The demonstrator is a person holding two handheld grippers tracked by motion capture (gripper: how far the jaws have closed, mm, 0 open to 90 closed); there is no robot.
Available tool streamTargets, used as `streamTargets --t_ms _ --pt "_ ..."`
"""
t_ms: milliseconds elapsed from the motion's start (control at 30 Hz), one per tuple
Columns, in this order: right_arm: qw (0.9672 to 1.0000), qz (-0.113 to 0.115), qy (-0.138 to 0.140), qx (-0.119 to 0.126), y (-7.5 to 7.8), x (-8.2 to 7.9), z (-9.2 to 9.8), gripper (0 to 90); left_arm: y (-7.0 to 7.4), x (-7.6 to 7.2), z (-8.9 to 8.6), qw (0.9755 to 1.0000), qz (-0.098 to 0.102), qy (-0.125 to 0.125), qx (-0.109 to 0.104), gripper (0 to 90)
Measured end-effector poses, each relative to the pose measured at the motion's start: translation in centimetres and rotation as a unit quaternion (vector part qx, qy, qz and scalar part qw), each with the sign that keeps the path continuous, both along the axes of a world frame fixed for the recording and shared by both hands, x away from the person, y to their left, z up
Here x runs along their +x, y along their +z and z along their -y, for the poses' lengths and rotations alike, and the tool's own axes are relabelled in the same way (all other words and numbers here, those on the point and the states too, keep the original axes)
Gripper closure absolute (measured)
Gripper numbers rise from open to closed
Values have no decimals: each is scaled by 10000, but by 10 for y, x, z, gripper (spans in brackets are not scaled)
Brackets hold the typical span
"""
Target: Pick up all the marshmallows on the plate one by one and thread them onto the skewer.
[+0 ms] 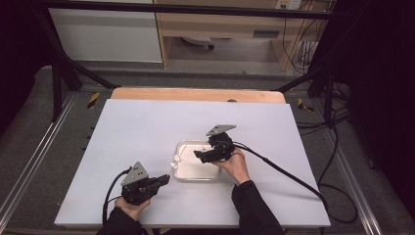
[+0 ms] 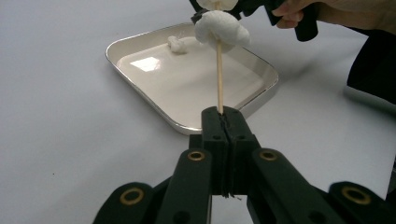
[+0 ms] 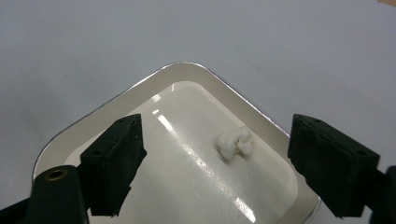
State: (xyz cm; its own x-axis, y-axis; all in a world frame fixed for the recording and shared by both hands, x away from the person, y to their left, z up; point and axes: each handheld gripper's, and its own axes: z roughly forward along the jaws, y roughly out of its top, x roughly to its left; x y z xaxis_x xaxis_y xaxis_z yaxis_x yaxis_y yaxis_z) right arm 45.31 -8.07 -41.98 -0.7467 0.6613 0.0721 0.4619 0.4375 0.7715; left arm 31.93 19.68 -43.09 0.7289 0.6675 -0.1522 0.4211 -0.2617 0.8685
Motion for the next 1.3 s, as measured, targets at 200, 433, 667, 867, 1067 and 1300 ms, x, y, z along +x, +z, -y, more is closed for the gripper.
streamTargets --t_ms 200,433,667,867,1067,1300 --pt "9997 161 -84 -171 -10 6 -3 342 0 0 0 10000 -13 -7 -16 884" --pt "9996 -74 -37 -256 -20 14 -6 435 0 0 0 10000 -14 -28 -13 884" --pt "9992 -102 -20 -378 -28 20 -8 519 0 1 0 10000 -19 -26 -16 884" --pt "9991 -28 -7 -434 -30 19 -9 589 0 1 1 10000 -21 -28 -6 884" --pt "9991 53 -82 -406 -31 19 -9 667 0 0 1 10000 -22 -37 -8 884" --pt "9992 -102 -156 -341 -29 20 -7 710 0 0 1 10000 -17 -52 -2 884"
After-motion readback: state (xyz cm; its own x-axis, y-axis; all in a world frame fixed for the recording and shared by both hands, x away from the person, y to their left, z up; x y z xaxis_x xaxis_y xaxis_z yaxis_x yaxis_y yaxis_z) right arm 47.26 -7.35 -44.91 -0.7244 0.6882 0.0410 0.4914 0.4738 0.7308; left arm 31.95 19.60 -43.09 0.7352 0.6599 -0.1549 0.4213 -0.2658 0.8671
